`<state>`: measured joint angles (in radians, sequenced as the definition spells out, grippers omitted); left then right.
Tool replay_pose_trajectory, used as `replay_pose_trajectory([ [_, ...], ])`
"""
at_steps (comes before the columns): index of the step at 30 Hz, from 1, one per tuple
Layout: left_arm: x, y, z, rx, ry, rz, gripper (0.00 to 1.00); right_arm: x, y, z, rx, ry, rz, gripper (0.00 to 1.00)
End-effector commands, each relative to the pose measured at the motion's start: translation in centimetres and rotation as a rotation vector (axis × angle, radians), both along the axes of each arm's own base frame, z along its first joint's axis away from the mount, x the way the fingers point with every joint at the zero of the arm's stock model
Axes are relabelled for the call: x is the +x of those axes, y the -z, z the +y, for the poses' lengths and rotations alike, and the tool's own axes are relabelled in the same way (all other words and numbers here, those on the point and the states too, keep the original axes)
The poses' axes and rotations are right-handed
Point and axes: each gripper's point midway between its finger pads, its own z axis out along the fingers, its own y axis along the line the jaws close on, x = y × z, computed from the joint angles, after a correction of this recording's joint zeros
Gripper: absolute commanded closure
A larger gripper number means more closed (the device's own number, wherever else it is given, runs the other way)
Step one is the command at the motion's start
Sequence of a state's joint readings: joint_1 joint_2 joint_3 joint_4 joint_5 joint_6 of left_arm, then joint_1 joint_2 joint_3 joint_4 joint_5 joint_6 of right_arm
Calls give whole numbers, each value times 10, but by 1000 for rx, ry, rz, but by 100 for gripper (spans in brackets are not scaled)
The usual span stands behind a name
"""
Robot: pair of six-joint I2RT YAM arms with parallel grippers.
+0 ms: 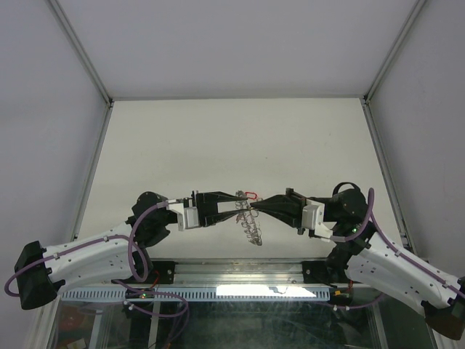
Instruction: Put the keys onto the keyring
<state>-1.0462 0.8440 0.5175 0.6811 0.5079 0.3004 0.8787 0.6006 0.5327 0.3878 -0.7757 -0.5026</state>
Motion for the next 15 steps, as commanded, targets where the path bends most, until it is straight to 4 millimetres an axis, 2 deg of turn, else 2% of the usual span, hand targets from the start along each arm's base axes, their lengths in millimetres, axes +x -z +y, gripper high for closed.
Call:
replay_pose_trajectory([
  [1,-8,-24,4,-48,25,-55,73,-4,-31,-6,73,5,-74,100],
  [15,-2,-20,-1,-9,7,-45,84,-5,-31,-5,64,-3,-74,100],
])
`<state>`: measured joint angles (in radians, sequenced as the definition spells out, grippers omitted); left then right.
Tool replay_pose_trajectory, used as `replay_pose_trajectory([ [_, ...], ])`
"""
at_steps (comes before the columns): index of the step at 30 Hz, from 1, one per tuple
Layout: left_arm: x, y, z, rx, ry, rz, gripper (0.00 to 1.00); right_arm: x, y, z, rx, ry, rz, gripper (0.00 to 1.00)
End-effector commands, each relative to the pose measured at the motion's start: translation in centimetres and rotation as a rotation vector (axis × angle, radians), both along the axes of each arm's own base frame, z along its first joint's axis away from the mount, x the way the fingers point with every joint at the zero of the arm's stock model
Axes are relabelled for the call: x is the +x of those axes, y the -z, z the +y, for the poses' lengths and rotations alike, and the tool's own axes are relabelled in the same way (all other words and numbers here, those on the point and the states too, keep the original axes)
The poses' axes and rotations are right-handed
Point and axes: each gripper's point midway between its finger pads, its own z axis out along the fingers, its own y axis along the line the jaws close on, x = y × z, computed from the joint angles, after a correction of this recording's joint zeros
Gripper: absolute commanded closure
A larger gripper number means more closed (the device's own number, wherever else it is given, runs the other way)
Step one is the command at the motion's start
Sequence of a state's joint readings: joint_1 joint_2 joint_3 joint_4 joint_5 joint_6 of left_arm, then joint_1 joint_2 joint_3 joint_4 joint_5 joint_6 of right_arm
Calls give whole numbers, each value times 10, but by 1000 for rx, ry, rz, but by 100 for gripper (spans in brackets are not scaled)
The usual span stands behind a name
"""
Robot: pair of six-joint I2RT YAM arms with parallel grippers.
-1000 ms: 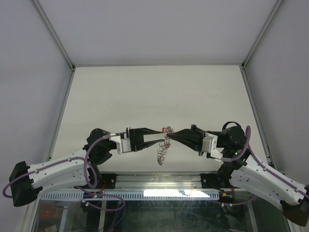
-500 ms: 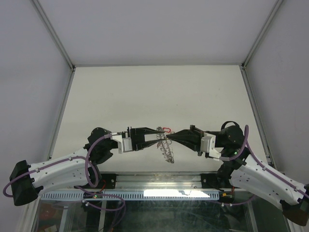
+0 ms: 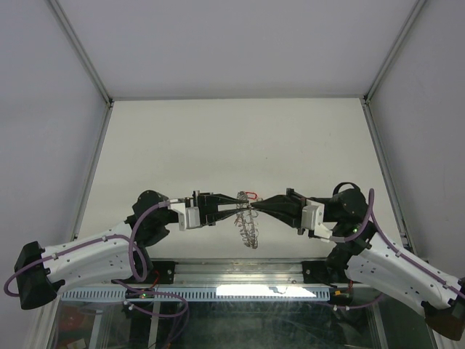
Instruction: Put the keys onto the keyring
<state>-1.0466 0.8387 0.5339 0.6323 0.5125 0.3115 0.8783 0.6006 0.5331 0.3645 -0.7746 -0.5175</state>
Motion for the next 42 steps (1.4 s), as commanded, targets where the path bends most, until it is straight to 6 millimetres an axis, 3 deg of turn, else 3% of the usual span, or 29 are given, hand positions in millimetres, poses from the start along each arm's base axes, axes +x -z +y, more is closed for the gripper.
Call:
replay_pose_trajectory([
  [1,-2,-20,-1,-28,7,-45,83,-7,-36,-6,80,-10,-75,100],
  [15,12,-2,-15,66,-27,-15,85,-6,-31,-5,58,-11,-57,100],
  [22,25,7,-16,115,-89,1,100,-7,-29,-6,47,-7,-59,100],
  [38,42,26,-17,224,-170,18,100,2,-6,-8,-116,47,4,100],
  [42,44,31,-18,252,-175,14,100,7,3,-8,-151,70,49,93],
])
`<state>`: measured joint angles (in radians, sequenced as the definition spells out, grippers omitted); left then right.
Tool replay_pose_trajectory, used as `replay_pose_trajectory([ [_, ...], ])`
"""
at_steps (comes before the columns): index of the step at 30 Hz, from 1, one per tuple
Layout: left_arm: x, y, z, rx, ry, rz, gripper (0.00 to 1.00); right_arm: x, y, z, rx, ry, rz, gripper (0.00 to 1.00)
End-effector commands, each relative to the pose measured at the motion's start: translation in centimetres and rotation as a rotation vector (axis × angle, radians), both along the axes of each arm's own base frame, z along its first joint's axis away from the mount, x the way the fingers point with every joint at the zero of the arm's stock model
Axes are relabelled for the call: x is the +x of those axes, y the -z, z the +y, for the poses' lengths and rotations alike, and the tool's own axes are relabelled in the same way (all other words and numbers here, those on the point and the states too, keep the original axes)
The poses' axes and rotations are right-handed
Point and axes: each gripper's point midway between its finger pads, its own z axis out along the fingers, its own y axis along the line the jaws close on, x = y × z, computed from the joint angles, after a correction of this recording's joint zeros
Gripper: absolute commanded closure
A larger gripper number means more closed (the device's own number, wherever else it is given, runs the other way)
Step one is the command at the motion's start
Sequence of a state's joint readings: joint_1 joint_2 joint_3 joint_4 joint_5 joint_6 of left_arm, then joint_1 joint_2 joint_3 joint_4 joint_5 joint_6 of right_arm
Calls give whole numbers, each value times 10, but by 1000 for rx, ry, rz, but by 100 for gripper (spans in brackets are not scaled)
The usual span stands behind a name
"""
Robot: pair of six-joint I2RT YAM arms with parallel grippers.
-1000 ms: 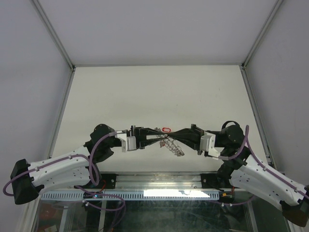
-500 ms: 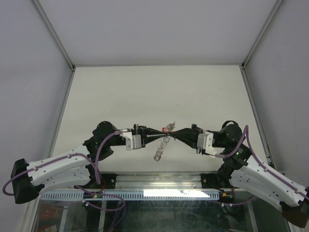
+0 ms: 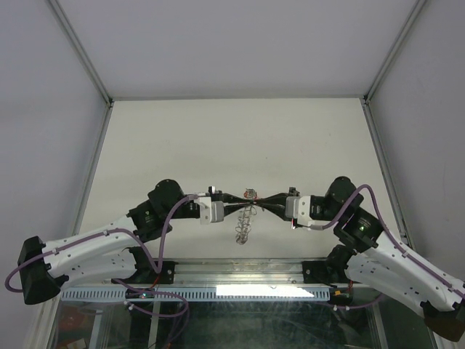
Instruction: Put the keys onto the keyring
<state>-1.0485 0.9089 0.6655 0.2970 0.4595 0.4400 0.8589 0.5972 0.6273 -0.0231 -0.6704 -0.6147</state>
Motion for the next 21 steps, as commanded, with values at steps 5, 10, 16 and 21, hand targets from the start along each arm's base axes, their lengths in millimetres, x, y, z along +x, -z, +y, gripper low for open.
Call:
replay_pose_trajectory([
  [5,22,3,-2,47,-105,-16,100,-10,-22,2,9,-43,4,90],
  [10,24,8,-4,73,-105,-8,100,-5,-11,7,-31,-36,51,92],
  [16,25,9,-5,91,-106,-8,100,-4,-7,10,-51,-44,66,100],
  [21,23,-9,1,19,-115,-11,92,-5,-9,9,-24,-38,70,100],
])
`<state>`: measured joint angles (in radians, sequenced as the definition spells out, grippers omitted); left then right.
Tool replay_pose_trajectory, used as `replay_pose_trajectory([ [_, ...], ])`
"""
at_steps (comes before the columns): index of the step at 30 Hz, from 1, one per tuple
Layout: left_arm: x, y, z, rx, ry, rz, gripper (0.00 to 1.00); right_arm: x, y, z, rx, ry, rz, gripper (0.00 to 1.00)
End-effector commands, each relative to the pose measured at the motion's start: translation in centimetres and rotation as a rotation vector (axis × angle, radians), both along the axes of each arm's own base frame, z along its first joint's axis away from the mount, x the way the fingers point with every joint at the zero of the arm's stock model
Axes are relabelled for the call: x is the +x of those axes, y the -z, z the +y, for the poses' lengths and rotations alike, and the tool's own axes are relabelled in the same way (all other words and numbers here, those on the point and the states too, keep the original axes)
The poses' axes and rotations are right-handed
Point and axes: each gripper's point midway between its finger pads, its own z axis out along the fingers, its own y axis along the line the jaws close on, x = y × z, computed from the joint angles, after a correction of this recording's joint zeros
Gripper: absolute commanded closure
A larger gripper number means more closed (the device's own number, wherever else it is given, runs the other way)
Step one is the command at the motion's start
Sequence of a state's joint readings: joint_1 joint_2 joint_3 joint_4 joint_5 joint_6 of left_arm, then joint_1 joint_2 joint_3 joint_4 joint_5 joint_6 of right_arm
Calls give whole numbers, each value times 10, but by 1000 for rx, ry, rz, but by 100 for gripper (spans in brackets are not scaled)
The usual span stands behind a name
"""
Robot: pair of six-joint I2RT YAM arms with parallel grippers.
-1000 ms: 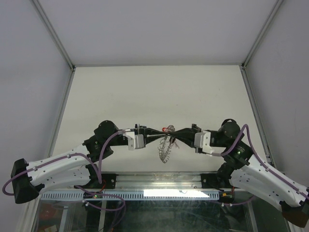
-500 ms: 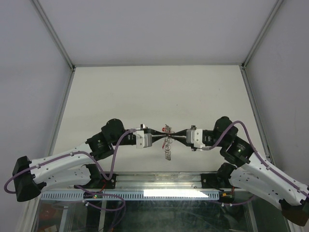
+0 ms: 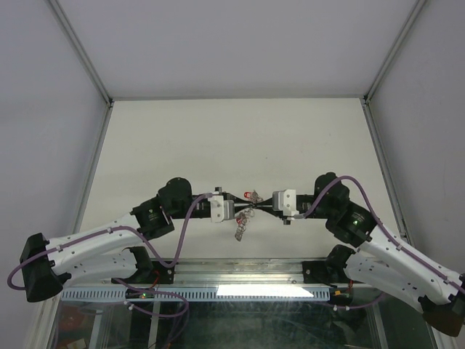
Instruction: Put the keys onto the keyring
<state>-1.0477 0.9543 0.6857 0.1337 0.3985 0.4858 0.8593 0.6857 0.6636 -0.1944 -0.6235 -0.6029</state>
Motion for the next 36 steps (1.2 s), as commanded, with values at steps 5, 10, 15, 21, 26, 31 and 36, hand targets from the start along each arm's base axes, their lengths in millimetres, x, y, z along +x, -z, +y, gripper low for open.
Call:
replay_pose_trajectory([
  [5,2,-71,17,-253,-70,-73,75,-17,-64,5,239,-66,-82,100],
  [10,0,-71,24,-283,-85,-48,80,-23,-76,4,329,-82,-88,100],
  [15,-4,-71,25,-295,-68,-29,81,-31,-90,2,424,-111,-107,100],
  [21,-16,-74,26,-312,-6,-34,72,-35,-97,-2,487,-119,-128,100],
  [26,-27,-77,27,-327,46,-36,63,-37,-99,-6,506,-119,-154,100],
  [31,-31,-80,27,-330,64,-40,65,-40,-103,-8,526,-128,-175,100],
  [36,-33,-83,22,-329,93,-46,73,-41,-102,-6,520,-145,-176,100],
])
